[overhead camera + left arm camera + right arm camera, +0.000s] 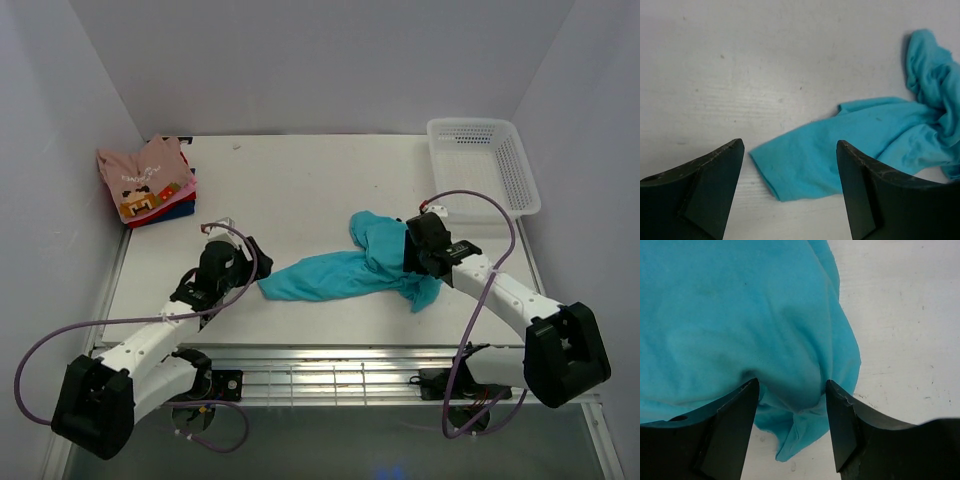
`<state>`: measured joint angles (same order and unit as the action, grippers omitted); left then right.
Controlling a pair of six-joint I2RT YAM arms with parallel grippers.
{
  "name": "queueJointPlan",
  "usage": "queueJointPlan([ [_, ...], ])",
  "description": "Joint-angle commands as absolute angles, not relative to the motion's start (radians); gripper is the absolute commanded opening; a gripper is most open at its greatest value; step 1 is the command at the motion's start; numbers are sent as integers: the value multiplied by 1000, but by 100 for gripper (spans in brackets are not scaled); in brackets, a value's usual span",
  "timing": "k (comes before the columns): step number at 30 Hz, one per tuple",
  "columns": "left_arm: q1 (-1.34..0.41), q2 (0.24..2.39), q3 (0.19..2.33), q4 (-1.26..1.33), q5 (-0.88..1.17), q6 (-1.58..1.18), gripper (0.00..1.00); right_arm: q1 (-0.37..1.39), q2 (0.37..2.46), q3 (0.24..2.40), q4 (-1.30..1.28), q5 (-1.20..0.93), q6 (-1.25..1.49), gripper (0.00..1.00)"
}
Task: Fold and stack the t-shirts
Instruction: Move the tshirt to the center of the board, then flatten out the tshirt
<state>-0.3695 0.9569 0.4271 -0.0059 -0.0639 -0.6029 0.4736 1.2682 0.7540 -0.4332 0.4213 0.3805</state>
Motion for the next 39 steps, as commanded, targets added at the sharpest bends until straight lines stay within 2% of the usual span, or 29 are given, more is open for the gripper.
queueJointPlan([
  [1,-449,969,408,-47,-147,-609,84,486,1181,753,-334,474,407,62],
  [6,-560,1009,422,-127,-277,-658,84,488,1131,759,-344,463,397,62],
  [15,-569,1045,403,-167,-402,-727,83,486,1026,729,-354,448,390,63],
  [24,-569,1101,370,-61,-364,-755,82,486,950,712,-371,465,383,63],
  [39,-571,1210,376,-8,-330,-767,78,486,960,681,-350,463,399,63],
])
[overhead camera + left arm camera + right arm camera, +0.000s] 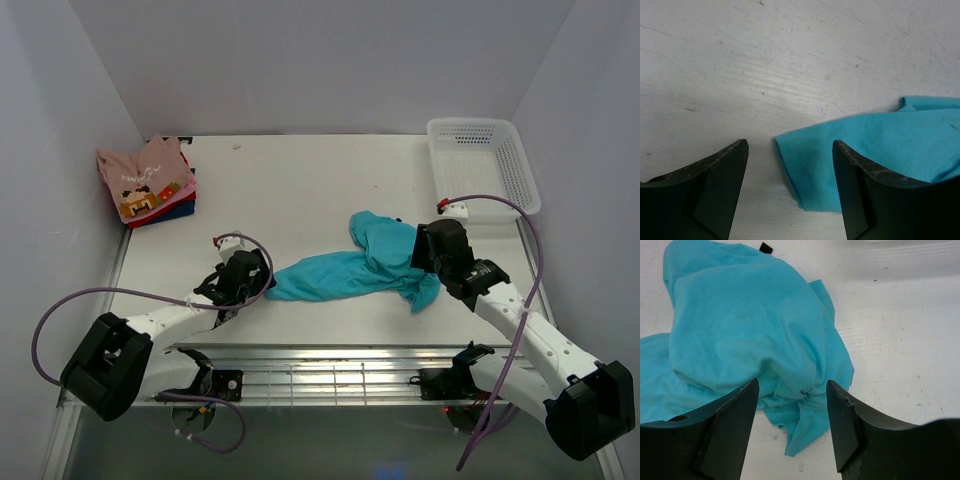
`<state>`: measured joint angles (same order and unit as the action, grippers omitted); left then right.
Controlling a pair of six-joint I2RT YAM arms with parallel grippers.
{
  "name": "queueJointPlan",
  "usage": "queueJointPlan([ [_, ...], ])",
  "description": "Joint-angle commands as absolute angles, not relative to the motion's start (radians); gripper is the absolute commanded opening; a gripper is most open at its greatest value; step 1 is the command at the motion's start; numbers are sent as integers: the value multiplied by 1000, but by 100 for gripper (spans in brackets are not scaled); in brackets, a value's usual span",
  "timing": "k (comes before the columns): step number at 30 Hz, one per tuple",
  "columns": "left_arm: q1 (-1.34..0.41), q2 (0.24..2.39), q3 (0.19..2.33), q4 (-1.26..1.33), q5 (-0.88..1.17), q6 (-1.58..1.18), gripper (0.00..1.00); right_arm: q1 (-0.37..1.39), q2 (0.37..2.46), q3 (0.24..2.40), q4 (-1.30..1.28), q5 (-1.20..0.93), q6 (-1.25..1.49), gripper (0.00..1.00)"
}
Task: Fold and stack the t-shirts
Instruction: Flatten out the tshirt
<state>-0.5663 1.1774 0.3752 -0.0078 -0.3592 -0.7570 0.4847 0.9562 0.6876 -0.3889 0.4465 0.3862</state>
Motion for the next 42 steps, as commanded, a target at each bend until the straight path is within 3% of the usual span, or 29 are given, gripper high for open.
queueJointPlan([
  [1,-571,1225,379,24,-325,-767,78,486,965,680,-347,463,397,63],
  [6,-577,1262,388,45,-314,-769,77,486,1014,678,-305,437,393,63],
  [8,-578,1276,394,41,-322,-762,70,486,1029,681,-282,428,390,62],
  [9,-578,1279,396,31,-325,-762,64,488,1048,684,-275,420,388,62],
  [10,-580,1282,402,23,-334,-759,47,486,1057,693,-267,414,384,62],
  [13,-583,1287,416,-24,-353,-759,18,486,1101,721,-218,385,359,62],
  [17,-589,1292,429,-37,-359,-755,0,486,1204,779,-114,284,296,63],
  [26,-603,1207,456,-118,-422,-759,0,486,1484,1012,-41,233,172,62],
  [34,-604,994,664,-324,-554,-670,0,488,1689,1173,-48,193,152,62],
  [42,-606,884,727,-440,-577,-673,0,486,1772,1143,-34,124,167,61],
])
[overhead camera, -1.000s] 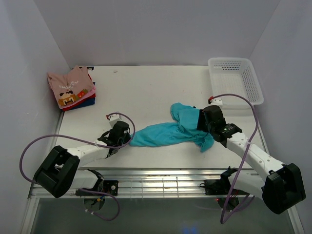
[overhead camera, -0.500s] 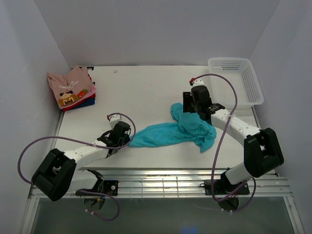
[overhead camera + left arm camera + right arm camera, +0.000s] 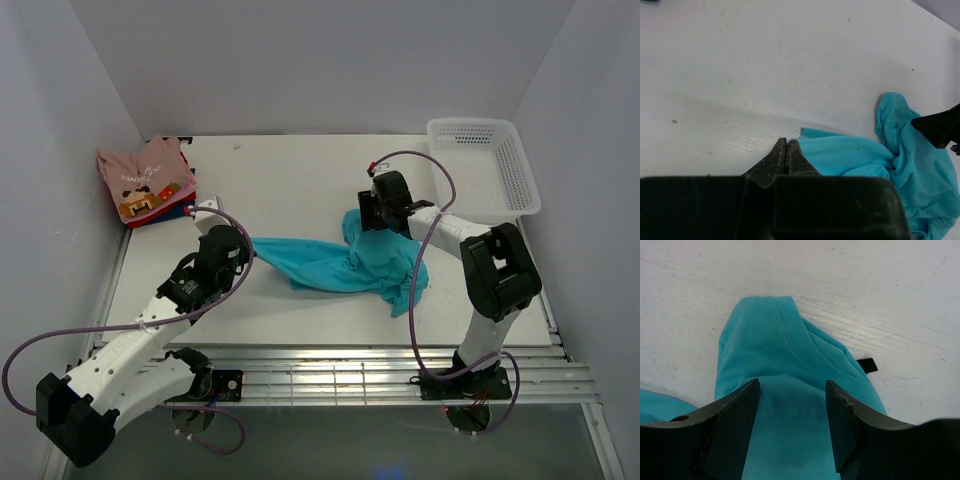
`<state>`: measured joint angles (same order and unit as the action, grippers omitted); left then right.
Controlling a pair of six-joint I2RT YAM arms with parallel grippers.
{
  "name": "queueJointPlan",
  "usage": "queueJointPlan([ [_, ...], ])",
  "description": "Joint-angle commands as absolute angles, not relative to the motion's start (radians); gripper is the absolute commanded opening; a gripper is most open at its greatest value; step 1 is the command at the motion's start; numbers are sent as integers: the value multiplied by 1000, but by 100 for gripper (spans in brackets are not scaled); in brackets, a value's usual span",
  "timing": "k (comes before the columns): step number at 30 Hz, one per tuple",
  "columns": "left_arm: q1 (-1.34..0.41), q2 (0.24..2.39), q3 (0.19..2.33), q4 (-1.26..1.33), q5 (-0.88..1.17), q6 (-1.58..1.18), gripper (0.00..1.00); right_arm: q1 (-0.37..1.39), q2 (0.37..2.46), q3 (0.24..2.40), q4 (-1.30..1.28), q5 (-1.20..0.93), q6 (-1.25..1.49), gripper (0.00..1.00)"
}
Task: Fold and stack the t-shirts
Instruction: Flatten out the tshirt
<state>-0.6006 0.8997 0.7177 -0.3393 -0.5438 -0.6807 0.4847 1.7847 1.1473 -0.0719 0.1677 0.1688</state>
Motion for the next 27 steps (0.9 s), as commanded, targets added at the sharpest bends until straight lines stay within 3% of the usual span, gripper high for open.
queueJointPlan([
  [1,-606,882,723,-439,-577,-675,0,486,1773,1135,-25,114,170,61],
  [3,-606,882,712,-440,-574,-681,0,486,1778,1115,-17,97,173,61],
  [5,-606,885,707,-440,-571,-684,0,486,1792,1109,-14,89,173,54],
  [6,-606,887,704,-440,-568,-686,0,486,1798,1111,-14,86,173,38],
  [7,-606,887,704,-440,-568,-686,0,488,1804,1114,-15,84,170,28],
  [9,-606,882,701,-440,-574,-686,0,486,1828,1126,-21,78,172,12],
  [10,-606,881,700,-443,-575,-686,0,486,1841,1132,-25,74,169,8],
  [24,-606,870,690,-456,-578,-695,0,486,1710,1166,-121,222,129,8],
  [25,-606,868,690,-456,-578,-695,0,486,1704,1173,-126,201,129,13],
  [26,-606,871,687,-456,-577,-696,0,488,1703,1173,-124,186,130,27],
  [27,-606,873,689,-456,-577,-698,0,486,1703,1173,-118,169,129,36],
])
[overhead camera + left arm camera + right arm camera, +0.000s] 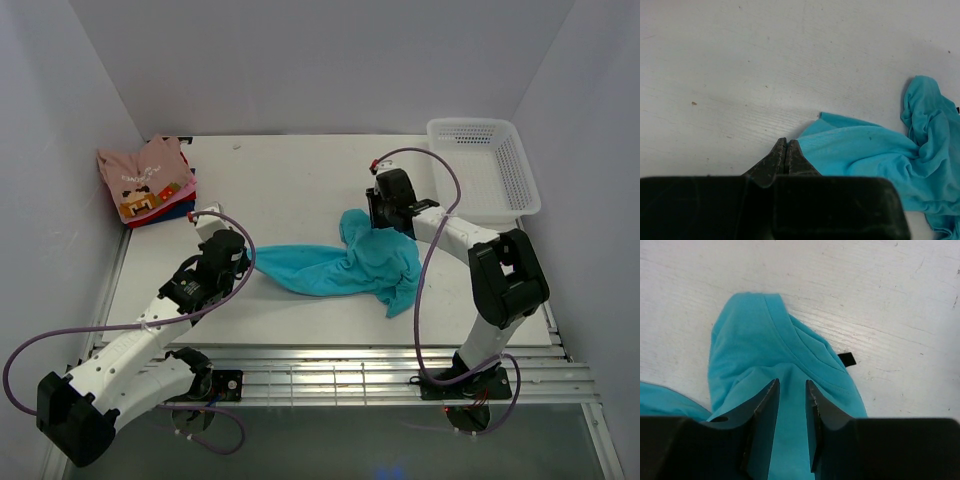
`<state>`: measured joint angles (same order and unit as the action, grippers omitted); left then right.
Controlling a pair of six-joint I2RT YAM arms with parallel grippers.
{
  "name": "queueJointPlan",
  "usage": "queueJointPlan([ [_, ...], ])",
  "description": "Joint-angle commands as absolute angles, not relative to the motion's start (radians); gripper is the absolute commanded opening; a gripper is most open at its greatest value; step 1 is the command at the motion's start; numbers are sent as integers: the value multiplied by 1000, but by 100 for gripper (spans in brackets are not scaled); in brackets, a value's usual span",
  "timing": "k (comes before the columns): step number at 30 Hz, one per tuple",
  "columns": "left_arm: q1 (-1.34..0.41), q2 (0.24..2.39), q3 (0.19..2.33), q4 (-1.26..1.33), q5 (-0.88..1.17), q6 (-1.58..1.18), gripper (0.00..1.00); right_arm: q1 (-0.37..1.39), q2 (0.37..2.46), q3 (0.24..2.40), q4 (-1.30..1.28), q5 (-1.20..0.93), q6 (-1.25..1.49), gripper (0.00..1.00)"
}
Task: Fold and stack the t-shirts
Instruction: Flatten out the tshirt
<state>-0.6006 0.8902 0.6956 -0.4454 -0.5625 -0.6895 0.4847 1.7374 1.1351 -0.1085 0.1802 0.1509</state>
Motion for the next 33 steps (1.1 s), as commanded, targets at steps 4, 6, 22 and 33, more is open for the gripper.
queueJointPlan([
  [4,-606,876,683,-456,-574,-699,0,486,1729,1181,-100,91,141,54],
  [6,-606,871,678,-456,-575,-699,0,486,1750,1181,-89,60,147,55],
  [22,-606,871,677,-456,-577,-696,0,486,1859,1163,-43,-36,201,8],
  [33,-606,861,676,-459,-601,-703,0,486,1492,1216,-279,253,123,8],
])
